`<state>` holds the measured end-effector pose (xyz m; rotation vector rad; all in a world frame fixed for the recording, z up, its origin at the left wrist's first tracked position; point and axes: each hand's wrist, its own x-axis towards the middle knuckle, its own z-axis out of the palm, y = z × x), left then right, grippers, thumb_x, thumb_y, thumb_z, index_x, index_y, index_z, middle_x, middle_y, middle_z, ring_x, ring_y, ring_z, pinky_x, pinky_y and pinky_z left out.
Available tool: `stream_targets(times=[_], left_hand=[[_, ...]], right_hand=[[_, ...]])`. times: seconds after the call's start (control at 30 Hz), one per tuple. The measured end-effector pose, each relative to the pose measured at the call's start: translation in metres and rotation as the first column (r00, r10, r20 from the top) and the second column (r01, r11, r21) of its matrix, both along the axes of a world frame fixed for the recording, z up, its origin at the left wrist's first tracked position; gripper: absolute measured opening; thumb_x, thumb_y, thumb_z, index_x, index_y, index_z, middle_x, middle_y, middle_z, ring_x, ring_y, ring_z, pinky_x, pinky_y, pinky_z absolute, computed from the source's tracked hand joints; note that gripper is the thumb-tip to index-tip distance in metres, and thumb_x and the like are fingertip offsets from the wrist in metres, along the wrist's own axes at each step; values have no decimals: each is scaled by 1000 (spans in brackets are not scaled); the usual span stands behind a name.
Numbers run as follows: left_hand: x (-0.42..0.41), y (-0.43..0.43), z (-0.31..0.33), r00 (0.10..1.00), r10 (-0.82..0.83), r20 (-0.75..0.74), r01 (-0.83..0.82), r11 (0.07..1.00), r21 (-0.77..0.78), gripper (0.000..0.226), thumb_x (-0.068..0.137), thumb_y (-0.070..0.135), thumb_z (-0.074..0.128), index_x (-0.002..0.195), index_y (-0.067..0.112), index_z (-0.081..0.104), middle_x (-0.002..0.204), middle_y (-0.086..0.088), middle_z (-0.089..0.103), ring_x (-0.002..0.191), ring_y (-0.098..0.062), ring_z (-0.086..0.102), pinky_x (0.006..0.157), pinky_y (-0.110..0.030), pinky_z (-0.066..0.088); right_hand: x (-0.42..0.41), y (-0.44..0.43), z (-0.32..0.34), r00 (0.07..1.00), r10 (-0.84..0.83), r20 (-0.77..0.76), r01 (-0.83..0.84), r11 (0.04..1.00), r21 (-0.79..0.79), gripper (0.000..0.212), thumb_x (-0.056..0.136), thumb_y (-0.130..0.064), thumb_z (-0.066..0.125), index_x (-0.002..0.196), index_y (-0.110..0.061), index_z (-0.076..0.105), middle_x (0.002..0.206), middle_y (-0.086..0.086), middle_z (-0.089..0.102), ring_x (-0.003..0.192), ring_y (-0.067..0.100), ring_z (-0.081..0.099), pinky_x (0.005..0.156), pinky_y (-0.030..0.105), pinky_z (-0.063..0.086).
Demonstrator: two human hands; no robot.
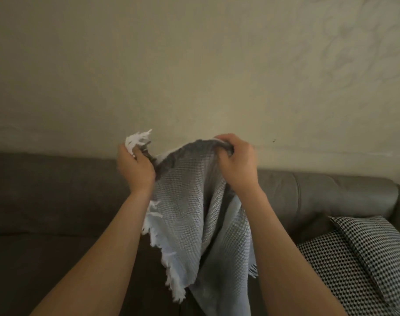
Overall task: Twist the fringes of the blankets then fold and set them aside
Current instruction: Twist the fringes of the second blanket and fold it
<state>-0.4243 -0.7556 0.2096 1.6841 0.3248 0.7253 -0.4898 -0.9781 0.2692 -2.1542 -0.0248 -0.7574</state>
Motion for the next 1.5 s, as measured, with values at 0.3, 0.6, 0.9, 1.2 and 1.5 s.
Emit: stream_targets(times=[0.3,0.6,0.9,1.2,1.5], left_hand=[[-31,6,-34,883,-350,-314,435,861,264,42,89,-1,53,102,30,79,104,1,79,101,-26,71,90,-40,53],[-48,-30,-34,432,-809,-399,894,443,69,11,91,21,65,96,25,74,87,4,74,83,-15,69,79,-46,51],[-33,-37,-4,352,-716,-603,934,309,178,23,82,42,88,84,22,79,80,-6,78,70,-12,71,64,-33,48],[-28,-27,-2,556,-630,-543,831,428,354,11,82,33,92,90,28,85,80,11,80,73,-11,74,69,-29,57],[-32,-23,1,723,-516,-459,688,482,542,10,85,28,88,93,23,83,77,4,76,74,-19,72,72,-43,61]], right_hand=[[-13,18,-60,953,132,-274,-150,988,-47,18,90,-25,77,74,-17,75,59,-3,63,55,10,57,54,21,43],[-13,18,-84,948,101,-302,-111,994,-17,37,85,-32,81,58,-23,58,52,-4,55,50,12,50,47,23,34],[-28,4,-102,971,105,-214,-56,973,224,12,86,-25,87,86,-18,77,75,-6,76,70,9,72,64,29,58],[-35,3,-136,900,58,-432,-13,994,107,32,76,-4,69,60,-28,54,54,-10,56,50,2,47,50,18,36],[-39,11,-169,746,106,-658,-50,993,103,44,79,-7,67,52,-18,33,43,-9,31,41,7,30,44,21,24]])
